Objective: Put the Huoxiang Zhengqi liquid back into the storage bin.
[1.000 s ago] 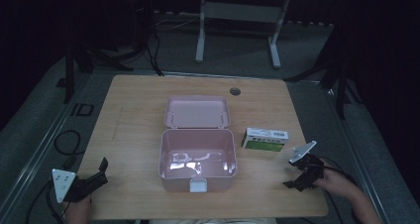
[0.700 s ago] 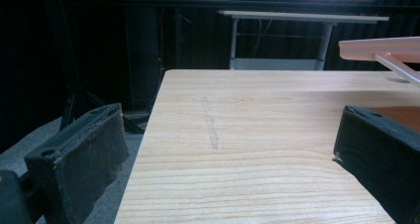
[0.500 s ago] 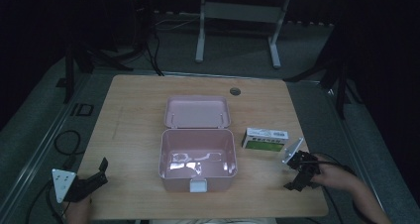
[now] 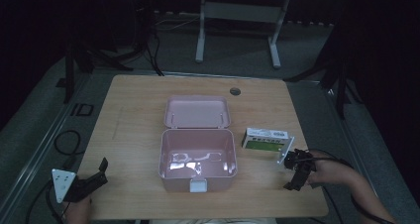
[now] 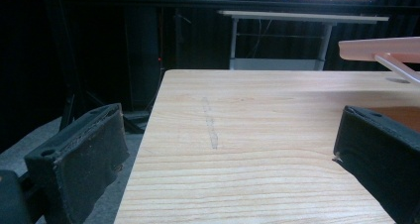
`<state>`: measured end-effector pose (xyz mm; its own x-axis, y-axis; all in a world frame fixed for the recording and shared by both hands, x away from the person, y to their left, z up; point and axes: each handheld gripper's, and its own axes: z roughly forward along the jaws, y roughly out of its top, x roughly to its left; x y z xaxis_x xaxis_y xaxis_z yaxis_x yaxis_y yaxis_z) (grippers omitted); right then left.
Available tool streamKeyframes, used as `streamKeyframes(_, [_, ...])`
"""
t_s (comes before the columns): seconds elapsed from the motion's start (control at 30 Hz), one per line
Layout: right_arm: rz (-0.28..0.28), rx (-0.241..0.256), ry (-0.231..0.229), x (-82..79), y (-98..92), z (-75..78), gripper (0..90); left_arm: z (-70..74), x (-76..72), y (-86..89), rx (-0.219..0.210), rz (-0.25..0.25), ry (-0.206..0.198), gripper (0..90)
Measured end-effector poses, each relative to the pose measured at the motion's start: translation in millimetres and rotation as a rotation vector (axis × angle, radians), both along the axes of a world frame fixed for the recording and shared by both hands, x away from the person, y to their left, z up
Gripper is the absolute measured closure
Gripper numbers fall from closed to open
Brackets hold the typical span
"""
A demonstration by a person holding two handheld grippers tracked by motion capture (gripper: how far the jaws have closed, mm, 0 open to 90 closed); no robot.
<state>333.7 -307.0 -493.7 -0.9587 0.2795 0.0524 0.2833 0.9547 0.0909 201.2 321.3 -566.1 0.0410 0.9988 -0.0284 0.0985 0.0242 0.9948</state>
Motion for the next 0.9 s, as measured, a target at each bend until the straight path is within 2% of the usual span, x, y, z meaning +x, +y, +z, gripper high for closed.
streamKeyframes(0.17, [0.022, 0.004, -0.015, 3.3, 10.4, 4.7, 10.2, 0.0, 0.0, 0.0, 0.000, -0.001, 0.000, 0.2])
streamKeyframes(0.33, [0.032, -0.002, -0.007, 6.1, 17.5, 5.8, 10.3, 0.0, -0.1, 0.0, 0.000, 0.000, -0.001, 0.2])
streamKeyframes(0.47, [0.055, -0.018, 0.013, 7.5, 24.3, 6.1, 10.3, 0.0, -0.1, 0.1, 0.000, 0.000, 0.000, 0.2])
streamKeyframes(0.67, [0.082, -0.039, 0.002, 9.3, 33.1, 8.4, 10.3, 0.0, 0.0, 0.0, 0.001, 0.000, 0.001, 0.2])
streamKeyframes(0.87, [0.112, -0.071, 0.022, 10.6, 43.2, 7.7, 11.1, 0.0, 0.0, 0.2, -0.001, -0.002, 0.000, 0.2])
streamKeyframes(0.9, [0.121, -0.075, 0.032, 11.0, 46.4, 7.1, 13.5, 0.0, 0.0, 0.3, -0.002, -0.002, -0.001, 0.2])
